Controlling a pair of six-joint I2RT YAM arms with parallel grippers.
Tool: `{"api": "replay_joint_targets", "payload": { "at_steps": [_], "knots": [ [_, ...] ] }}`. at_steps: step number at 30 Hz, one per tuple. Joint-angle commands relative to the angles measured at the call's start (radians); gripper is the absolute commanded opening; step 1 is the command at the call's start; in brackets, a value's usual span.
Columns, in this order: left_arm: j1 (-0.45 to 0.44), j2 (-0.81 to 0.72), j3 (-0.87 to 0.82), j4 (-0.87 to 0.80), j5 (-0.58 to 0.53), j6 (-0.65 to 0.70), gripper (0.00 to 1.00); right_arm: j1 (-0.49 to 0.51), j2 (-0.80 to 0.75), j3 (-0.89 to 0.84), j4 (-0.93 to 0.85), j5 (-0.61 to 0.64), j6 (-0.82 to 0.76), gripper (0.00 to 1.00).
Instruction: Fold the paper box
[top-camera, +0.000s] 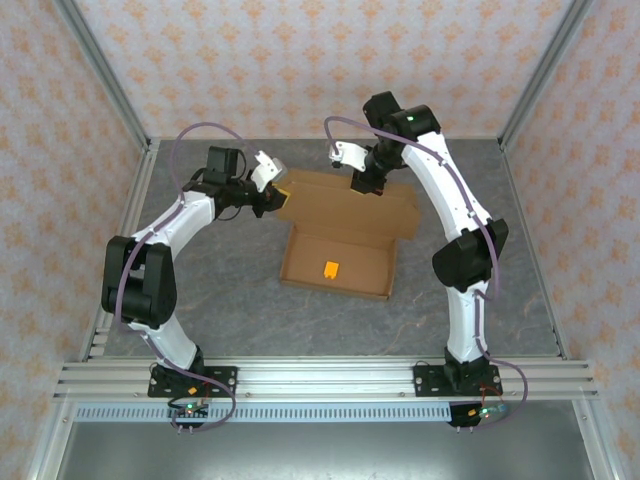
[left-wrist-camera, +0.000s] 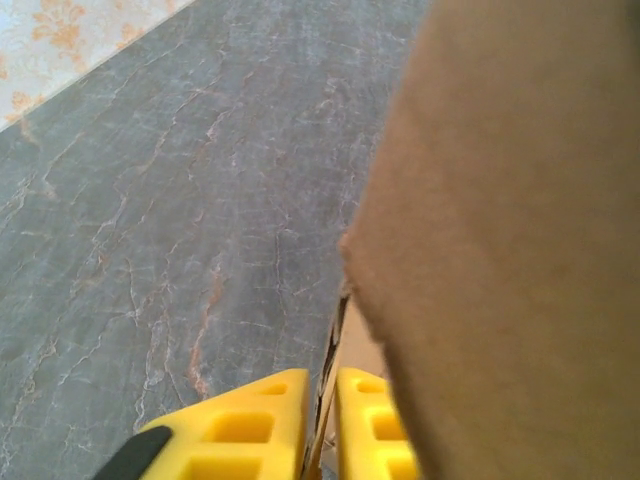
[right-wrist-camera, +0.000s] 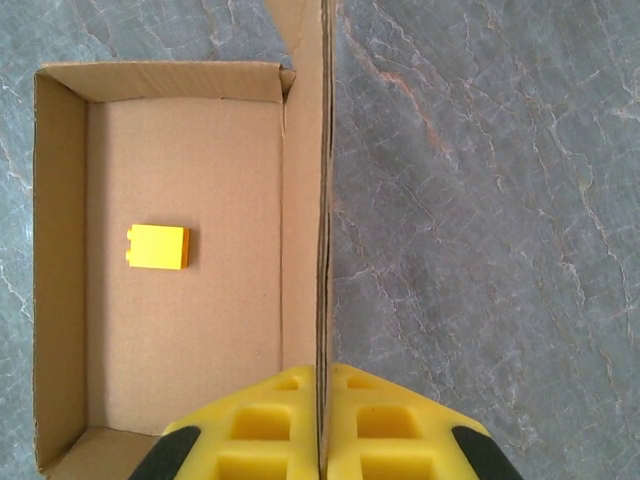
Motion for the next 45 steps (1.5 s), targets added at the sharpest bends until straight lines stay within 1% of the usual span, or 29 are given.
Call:
{"api": "replay_joint_targets", "payload": {
  "at_steps": [1, 6, 8, 11, 13, 17, 18, 19, 22, 23, 24, 25, 26, 27, 30, 35, 37, 41, 45],
  "knots": [
    [0.004, -0.004, 0.037, -0.043, 0.029, 0.025, 0.11, 0.007, 0.011, 0.030, 0.008, 0.010, 0.004, 0.00],
    [0.003, -0.023, 0.024, -0.016, 0.013, 0.000, 0.05, 0.008, 0.011, 0.031, 0.012, 0.017, 0.026, 0.00],
    [0.002, -0.035, 0.013, 0.009, -0.006, -0.032, 0.01, 0.009, 0.012, 0.031, 0.020, 0.022, 0.054, 0.04],
    [0.004, -0.062, -0.032, 0.091, -0.025, -0.096, 0.00, 0.009, 0.008, 0.030, 0.038, 0.041, 0.114, 0.17],
    [0.004, -0.077, -0.058, 0.130, -0.035, -0.112, 0.00, 0.009, 0.004, 0.027, 0.054, 0.067, 0.158, 0.24],
    [0.003, -0.073, -0.058, 0.104, -0.063, -0.076, 0.00, 0.002, -0.026, 0.019, 0.106, 0.115, 0.262, 0.33],
    [0.004, -0.072, -0.060, 0.102, -0.066, -0.067, 0.00, -0.002, -0.038, 0.013, 0.127, 0.115, 0.286, 0.40],
    [0.004, -0.071, -0.061, 0.103, -0.071, -0.059, 0.00, -0.007, -0.056, 0.001, 0.155, 0.115, 0.313, 0.49],
    [0.004, -0.074, -0.057, 0.094, -0.078, -0.042, 0.00, -0.027, -0.124, -0.040, 0.224, 0.082, 0.380, 0.54],
    [0.004, -0.074, -0.053, 0.090, -0.082, -0.039, 0.00, -0.037, -0.155, -0.061, 0.254, 0.069, 0.409, 0.61],
    [0.004, -0.075, -0.049, 0.085, -0.084, -0.035, 0.00, -0.047, -0.184, -0.083, 0.282, 0.061, 0.429, 0.65],
    [0.005, -0.074, -0.045, 0.079, -0.087, -0.033, 0.00, -0.060, -0.222, -0.118, 0.317, 0.053, 0.458, 0.71],
    [0.004, -0.073, -0.041, 0.071, -0.088, -0.028, 0.00, -0.074, -0.263, -0.159, 0.357, 0.045, 0.491, 0.75],
    [0.005, -0.073, -0.040, 0.070, -0.090, -0.028, 0.00, -0.089, -0.305, -0.210, 0.391, 0.037, 0.517, 0.76],
    [0.004, -0.068, -0.045, 0.080, -0.090, -0.033, 0.00, -0.143, -0.463, -0.416, 0.562, 0.038, 0.621, 0.76],
    [0.005, -0.068, -0.040, 0.084, -0.087, -0.043, 0.00, -0.242, -0.718, -0.852, 0.859, 0.065, 0.800, 0.74],
    [0.004, -0.068, -0.041, 0.087, -0.087, -0.049, 0.00, -0.273, -0.799, -1.029, 0.991, 0.040, 0.846, 0.73],
    [0.005, -0.070, -0.042, 0.093, -0.090, -0.057, 0.00, -0.293, -0.885, -1.299, 1.213, 0.004, 0.890, 0.73],
    [0.004, -0.073, -0.046, 0.097, -0.089, -0.058, 0.00, -0.307, -0.888, -1.462, 1.396, 0.010, 0.905, 0.73]
  ]
}}
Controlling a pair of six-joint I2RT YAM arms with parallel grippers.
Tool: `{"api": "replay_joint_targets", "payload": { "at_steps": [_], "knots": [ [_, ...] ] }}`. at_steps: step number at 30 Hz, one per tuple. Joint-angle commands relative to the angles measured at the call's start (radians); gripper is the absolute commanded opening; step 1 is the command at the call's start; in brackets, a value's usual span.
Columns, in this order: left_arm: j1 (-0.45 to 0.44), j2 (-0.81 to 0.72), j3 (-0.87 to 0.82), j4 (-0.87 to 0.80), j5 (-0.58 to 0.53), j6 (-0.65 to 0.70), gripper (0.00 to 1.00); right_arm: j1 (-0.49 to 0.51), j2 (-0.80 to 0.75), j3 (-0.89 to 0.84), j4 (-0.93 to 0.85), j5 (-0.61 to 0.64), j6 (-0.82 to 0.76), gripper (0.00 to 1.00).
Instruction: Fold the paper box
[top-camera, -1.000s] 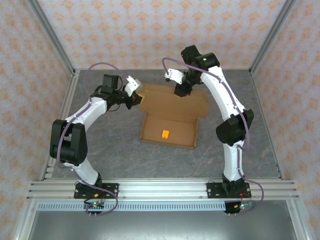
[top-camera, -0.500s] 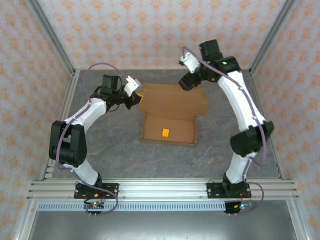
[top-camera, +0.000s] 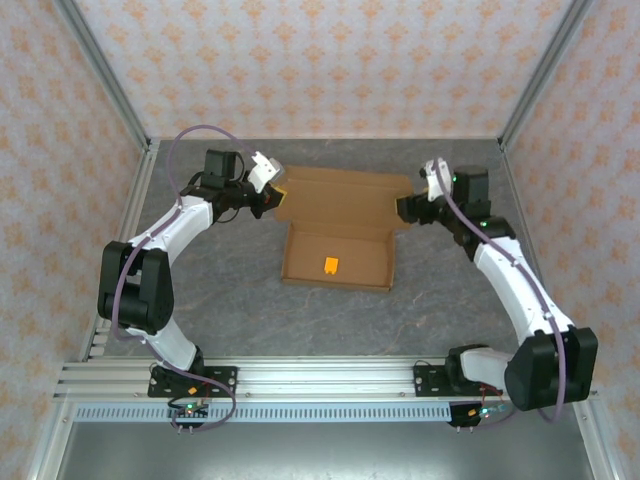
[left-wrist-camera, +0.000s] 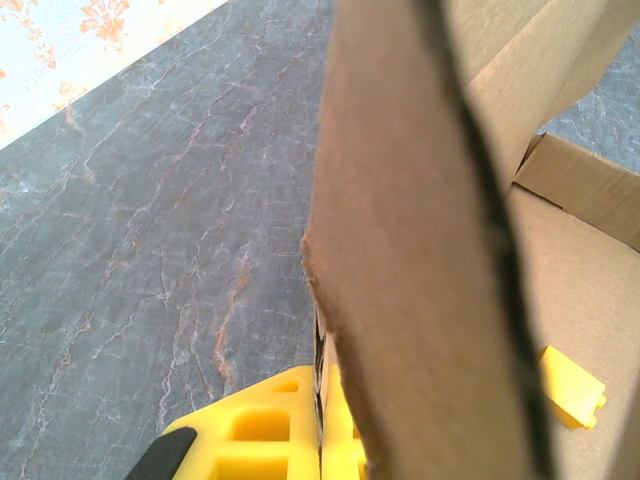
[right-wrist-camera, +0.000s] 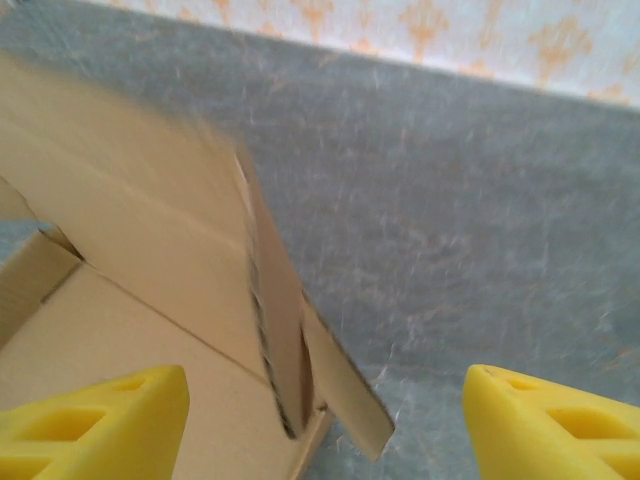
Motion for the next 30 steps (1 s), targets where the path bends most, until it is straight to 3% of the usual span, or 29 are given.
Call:
{"api": "replay_joint_targets", "payload": {
  "at_steps": [1, 11, 20, 24, 30],
  "knots": [
    [0.004, -0.033, 0.007, 0.037, -0.016, -0.012, 0.00, -0.025, -0.017, -0.077, 0.274, -0.027, 0.048, 0.73],
    [0.005, -0.033, 0.007, 0.043, -0.013, -0.021, 0.00, -0.067, 0.100, -0.217, 0.552, -0.146, 0.020, 0.69],
    [0.003, -0.034, 0.001, 0.056, -0.019, -0.038, 0.00, -0.071, 0.156, -0.260, 0.670, -0.170, 0.037, 0.33],
    [0.001, -0.035, -0.008, 0.081, -0.018, -0.062, 0.00, -0.063, 0.164, -0.279, 0.709, -0.158, 0.060, 0.25],
    [-0.018, -0.044, -0.017, 0.104, -0.080, -0.111, 0.00, 0.009, 0.134, -0.324, 0.773, -0.017, 0.070, 0.15]
  ]
}}
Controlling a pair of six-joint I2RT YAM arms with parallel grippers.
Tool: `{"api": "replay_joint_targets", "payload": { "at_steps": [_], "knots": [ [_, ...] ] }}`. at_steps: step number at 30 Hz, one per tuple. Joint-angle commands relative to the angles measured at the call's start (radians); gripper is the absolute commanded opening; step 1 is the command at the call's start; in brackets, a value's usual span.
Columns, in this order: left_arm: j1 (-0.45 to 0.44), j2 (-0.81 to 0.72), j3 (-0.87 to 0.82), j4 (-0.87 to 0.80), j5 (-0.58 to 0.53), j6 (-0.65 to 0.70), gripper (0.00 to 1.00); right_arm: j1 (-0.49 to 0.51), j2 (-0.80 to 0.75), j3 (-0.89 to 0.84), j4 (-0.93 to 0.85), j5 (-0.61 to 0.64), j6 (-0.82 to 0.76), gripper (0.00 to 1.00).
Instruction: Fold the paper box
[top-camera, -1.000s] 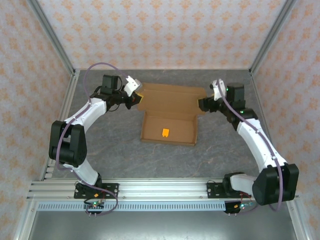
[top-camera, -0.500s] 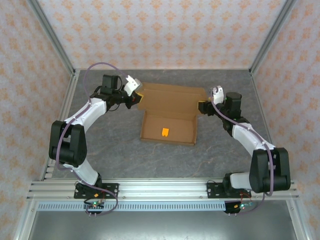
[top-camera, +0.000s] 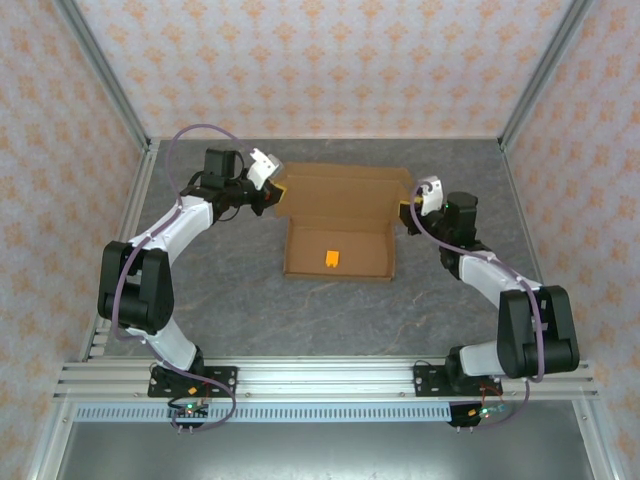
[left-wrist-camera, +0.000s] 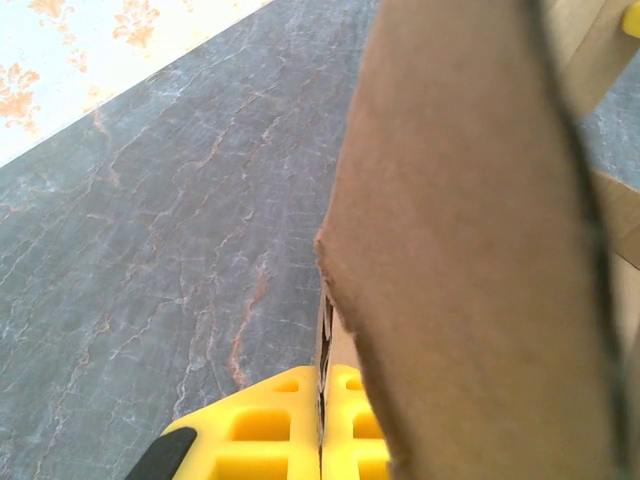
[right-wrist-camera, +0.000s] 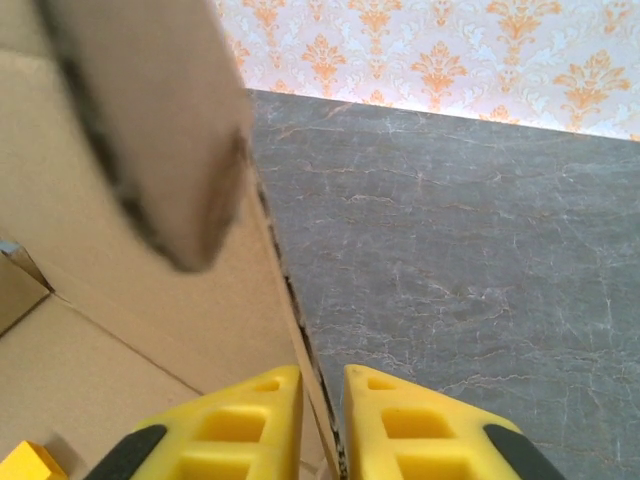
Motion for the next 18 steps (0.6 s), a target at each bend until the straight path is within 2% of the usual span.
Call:
{"api": "replay_joint_targets", "payload": {
  "at_steps": [1, 8, 18],
  "knots": [
    [-0.023, -0.045, -0.019, 0.071, -0.065, -0.058, 0.00, 0.050, -0.031, -0.031, 0.094, 0.113, 0.012, 0.14],
    [-0.091, -0.065, -0.031, 0.110, -0.232, -0.149, 0.00, 0.169, -0.026, -0.049, 0.163, 0.392, 0.082, 0.08],
    [-0.119, -0.070, -0.044, 0.138, -0.335, -0.223, 0.00, 0.353, 0.016, 0.042, 0.056, 0.800, 0.220, 0.04]
  ]
}}
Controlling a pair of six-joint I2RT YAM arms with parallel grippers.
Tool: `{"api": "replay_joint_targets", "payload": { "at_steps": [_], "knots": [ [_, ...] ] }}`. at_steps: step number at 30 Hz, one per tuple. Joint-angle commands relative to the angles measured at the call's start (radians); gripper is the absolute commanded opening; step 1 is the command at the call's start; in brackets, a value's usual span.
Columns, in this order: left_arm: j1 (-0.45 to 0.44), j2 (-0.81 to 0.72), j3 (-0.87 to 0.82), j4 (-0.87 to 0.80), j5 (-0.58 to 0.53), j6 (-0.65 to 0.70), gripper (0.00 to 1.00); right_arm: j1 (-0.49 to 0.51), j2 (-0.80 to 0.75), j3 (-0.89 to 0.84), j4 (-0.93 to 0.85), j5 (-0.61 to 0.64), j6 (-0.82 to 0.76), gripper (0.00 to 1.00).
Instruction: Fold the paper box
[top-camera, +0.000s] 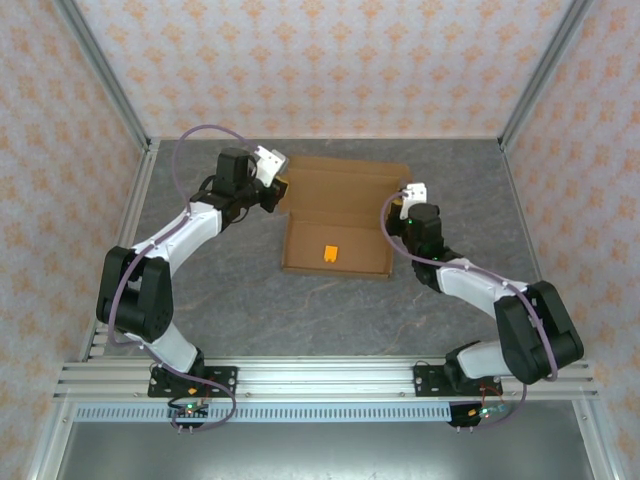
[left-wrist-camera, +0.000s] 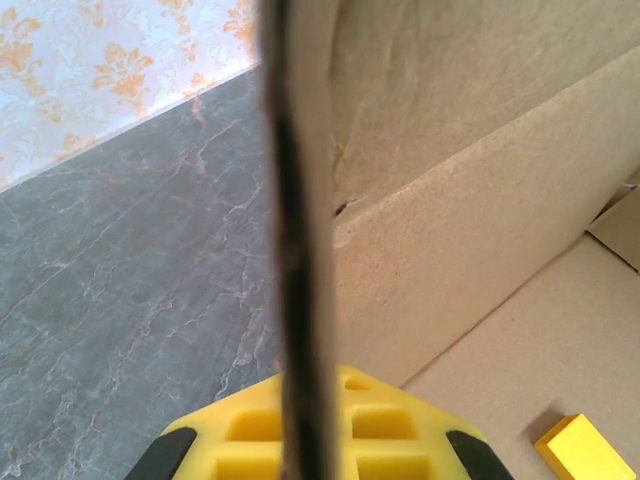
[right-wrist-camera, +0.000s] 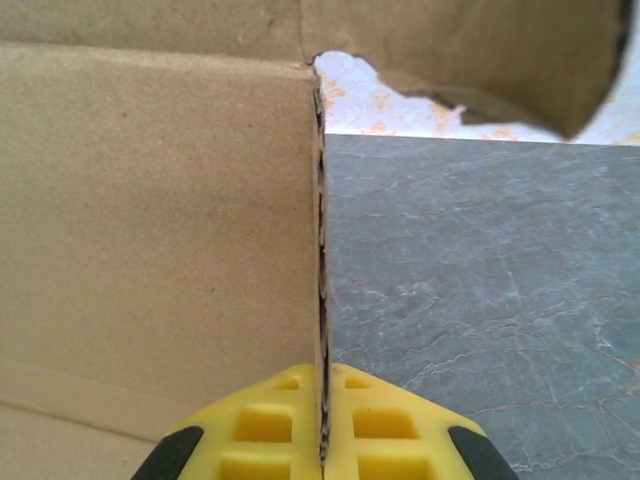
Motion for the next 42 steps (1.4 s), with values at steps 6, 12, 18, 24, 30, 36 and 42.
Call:
{"api": "replay_joint_targets", "payload": {
  "at_steps": [6, 12, 18, 24, 30, 36, 42],
  "knots": [
    [-0.027, -0.035, -0.026, 0.085, -0.087, -0.112, 0.00, 0.146, 0.087, 0.130, -0.053, 0.394, 0.118, 0.01],
    [-0.026, -0.035, -0.040, 0.080, -0.127, -0.137, 0.00, 0.147, 0.122, 0.143, -0.047, 0.407, 0.097, 0.00],
    [-0.019, -0.033, -0.052, 0.092, -0.142, -0.141, 0.09, 0.121, 0.110, 0.145, -0.071, 0.359, 0.083, 0.00],
    [0.007, -0.025, -0.061, 0.101, -0.125, -0.150, 0.13, 0.108, 0.108, 0.143, -0.080, 0.335, 0.073, 0.00],
    [0.019, -0.006, -0.075, 0.150, -0.123, -0.209, 0.10, 0.106, 0.111, 0.150, -0.077, 0.320, 0.075, 0.00],
    [-0.030, -0.040, -0.147, 0.264, -0.343, -0.390, 0.00, 0.110, 0.107, 0.155, -0.094, 0.322, 0.136, 0.00],
    [-0.089, -0.038, -0.186, 0.321, -0.491, -0.488, 0.00, 0.136, 0.129, 0.185, -0.120, 0.368, 0.166, 0.00]
  ]
}}
